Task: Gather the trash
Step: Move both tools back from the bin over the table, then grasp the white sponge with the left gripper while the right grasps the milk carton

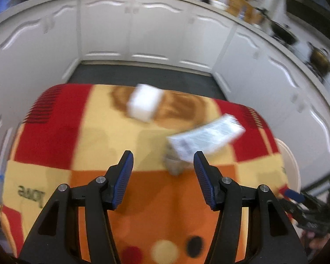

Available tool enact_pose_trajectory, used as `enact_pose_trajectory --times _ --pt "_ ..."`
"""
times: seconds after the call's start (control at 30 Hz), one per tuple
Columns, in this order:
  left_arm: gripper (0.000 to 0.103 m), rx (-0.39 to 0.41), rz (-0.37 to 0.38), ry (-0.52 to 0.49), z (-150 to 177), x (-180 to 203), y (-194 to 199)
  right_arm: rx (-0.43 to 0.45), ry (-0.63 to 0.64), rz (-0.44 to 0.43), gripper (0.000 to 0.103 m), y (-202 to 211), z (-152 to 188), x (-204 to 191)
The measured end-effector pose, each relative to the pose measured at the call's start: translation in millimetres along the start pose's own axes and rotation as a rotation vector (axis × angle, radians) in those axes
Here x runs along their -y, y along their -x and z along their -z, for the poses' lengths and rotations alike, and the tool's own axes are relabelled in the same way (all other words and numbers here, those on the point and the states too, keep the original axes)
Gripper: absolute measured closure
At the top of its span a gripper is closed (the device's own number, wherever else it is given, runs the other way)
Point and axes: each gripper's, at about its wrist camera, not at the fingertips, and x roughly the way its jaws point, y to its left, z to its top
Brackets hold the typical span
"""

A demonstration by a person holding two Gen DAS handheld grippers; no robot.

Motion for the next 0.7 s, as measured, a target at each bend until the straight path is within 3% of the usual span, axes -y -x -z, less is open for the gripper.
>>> enact_pose_trajectory --times 0.07,0.2,0.4,0.53,0.7 --pt "0.047 -0.013 -0.046 0.035 -3 -15 -9 -0.004 0.003 -0.002 0.03 -3 -1 -1" --pt "0.047 -0.051 -0.056 0.056 -8 -26 -32 -0.014 -0.001 -0.003 0.029 -10 -5 -3" --pt "0.047 -0.118 0.031 0.071 -8 -15 -59 -0.02 -0.001 -0.004 0.028 -16 -10 -6" --pt "0.047 -0.139 0.091 0.015 3 13 -58 -0.014 -0.022 -0.008 0.027 -19 -14 -4" --pt "0.047 -0.183 0.228 -0.016 10 43 -56 0.007 -0.083 -0.03 0.026 -21 -30 -1"
